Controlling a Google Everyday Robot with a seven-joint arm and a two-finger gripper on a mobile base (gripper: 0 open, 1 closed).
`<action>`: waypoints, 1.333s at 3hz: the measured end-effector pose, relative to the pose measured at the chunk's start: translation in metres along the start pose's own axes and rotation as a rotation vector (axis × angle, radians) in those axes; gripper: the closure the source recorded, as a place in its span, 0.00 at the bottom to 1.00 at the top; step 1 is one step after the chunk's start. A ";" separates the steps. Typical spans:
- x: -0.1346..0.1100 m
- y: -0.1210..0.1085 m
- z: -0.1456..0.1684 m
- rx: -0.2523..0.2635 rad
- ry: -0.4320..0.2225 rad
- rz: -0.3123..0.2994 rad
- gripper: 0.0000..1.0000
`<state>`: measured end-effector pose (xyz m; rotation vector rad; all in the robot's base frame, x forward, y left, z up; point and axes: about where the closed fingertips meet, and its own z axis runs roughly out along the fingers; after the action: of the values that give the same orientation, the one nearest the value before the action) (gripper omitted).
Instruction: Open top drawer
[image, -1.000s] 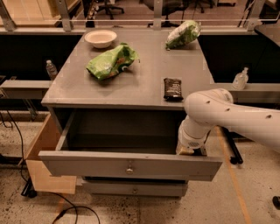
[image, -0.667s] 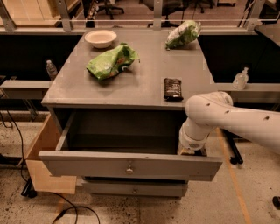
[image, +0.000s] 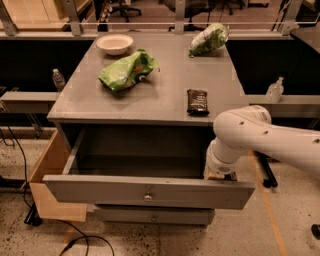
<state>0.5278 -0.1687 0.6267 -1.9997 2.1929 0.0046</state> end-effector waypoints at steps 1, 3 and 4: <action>0.001 0.009 -0.006 -0.003 0.005 0.012 1.00; 0.012 0.043 -0.004 -0.071 0.014 0.090 1.00; 0.016 0.062 -0.014 -0.089 0.021 0.127 1.00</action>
Offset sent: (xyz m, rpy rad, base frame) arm -0.0397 -0.0095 -0.0060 0.0096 0.0883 -0.0831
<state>0.4634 -0.1800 0.6308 -1.9088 2.3688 0.1005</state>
